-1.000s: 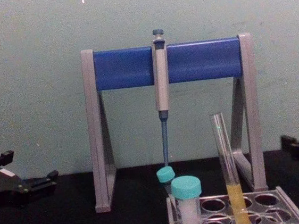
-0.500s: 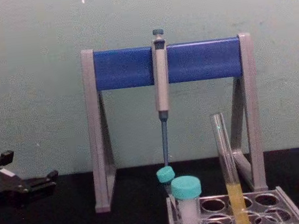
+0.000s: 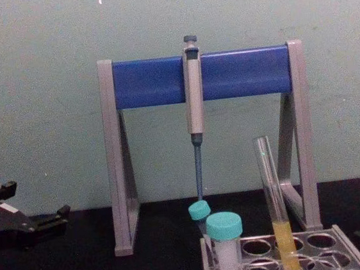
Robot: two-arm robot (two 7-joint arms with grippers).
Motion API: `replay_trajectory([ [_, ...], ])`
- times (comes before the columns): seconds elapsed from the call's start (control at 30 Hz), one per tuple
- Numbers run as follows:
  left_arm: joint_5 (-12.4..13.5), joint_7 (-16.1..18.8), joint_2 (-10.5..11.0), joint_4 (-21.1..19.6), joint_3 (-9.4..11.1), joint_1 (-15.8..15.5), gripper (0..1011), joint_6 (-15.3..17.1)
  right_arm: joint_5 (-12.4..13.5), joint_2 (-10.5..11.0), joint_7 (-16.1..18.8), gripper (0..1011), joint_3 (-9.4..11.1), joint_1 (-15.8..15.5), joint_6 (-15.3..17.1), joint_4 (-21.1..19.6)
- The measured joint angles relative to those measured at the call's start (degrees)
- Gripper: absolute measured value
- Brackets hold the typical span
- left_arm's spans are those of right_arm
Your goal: Pick up the test tube from the test tube rack, shake it, then place it back into the test tube rack.
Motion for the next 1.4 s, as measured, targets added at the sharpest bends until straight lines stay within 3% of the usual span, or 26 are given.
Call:
replay_trajectory([
  [1.4,0.0,0.0,0.0,0.0,0.0,0.0,1010,0.0,0.0,0.1,-0.1,1000,-0.1,-0.1,0.1,-0.2],
])
